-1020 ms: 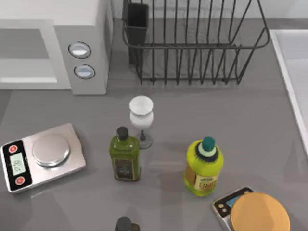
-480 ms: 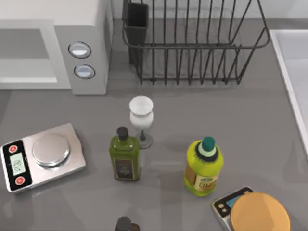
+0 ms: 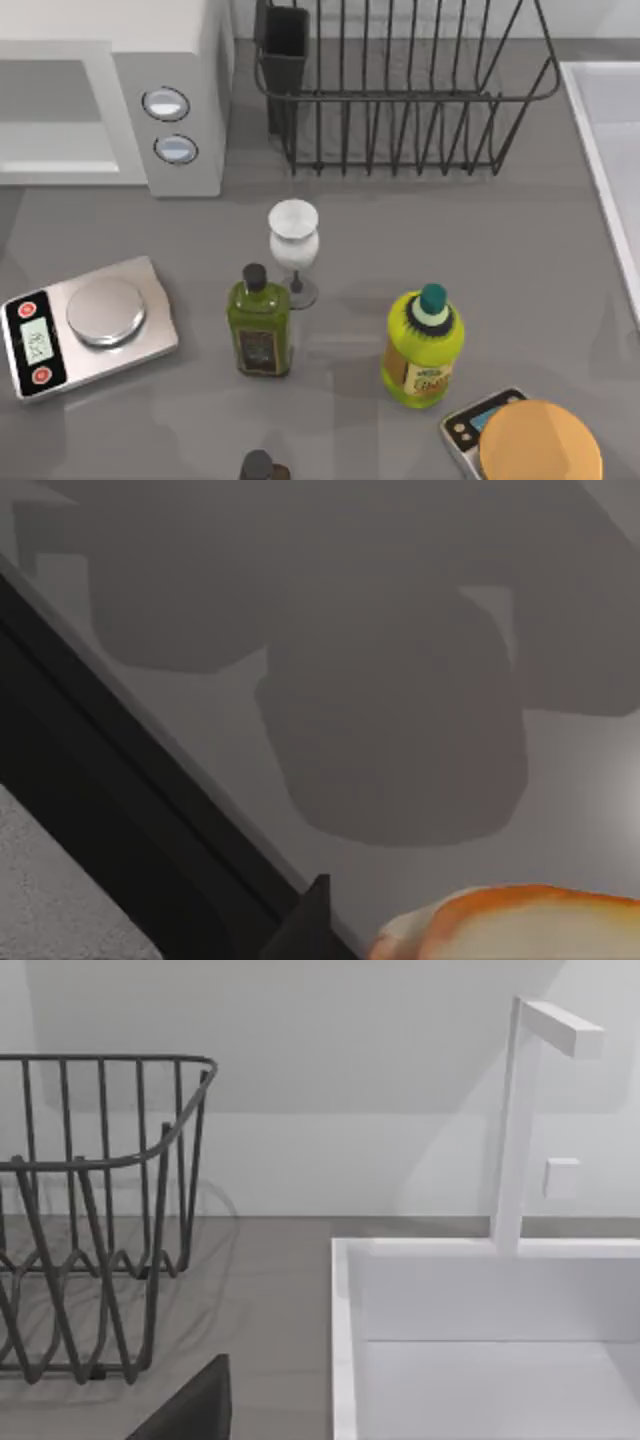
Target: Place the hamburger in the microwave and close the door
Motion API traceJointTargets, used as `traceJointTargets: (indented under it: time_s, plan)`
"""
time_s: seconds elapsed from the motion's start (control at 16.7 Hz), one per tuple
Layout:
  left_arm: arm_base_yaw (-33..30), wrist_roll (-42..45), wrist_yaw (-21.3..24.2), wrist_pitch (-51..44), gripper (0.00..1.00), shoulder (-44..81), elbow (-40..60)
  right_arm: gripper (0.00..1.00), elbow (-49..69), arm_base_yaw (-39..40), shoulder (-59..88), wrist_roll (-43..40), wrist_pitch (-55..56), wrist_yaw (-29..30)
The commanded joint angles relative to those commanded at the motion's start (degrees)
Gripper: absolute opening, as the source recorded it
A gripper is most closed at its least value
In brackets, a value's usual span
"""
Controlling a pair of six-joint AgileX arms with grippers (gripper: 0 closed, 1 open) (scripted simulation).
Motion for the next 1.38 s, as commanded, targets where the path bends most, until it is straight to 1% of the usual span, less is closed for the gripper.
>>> traceJointTargets:
  time_s: [0.3, 0.72, 0.96, 1.2, 1.38]
  plan:
    - [-2.49, -14.65, 3.25, 22.97, 0.00, 5.99, -1.77, 1.00, 0.00, 0.00, 0.00, 0.00, 0.00, 0.00]
    - [-7.93, -37.25, 8.32, 58.24, 0.00, 16.54, -5.34, 1.00, 0.00, 0.00, 0.00, 0.00, 0.00, 0.00]
    - [-10.85, -48.89, 10.65, 76.10, 0.00, 22.19, -7.88, 1.00, 0.00, 0.00, 0.00, 0.00, 0.00, 0.00]
    - [-13.02, -57.70, 12.24, 89.68, 0.00, 27.05, -10.39, 1.00, 0.00, 0.00, 0.00, 0.00, 0.00, 0.00]
    - [-13.95, -61.39, 12.84, 95.28, 0.00, 29.86, -12.09, 1.00, 0.00, 0.00, 0.00, 0.00, 0.00, 0.00]
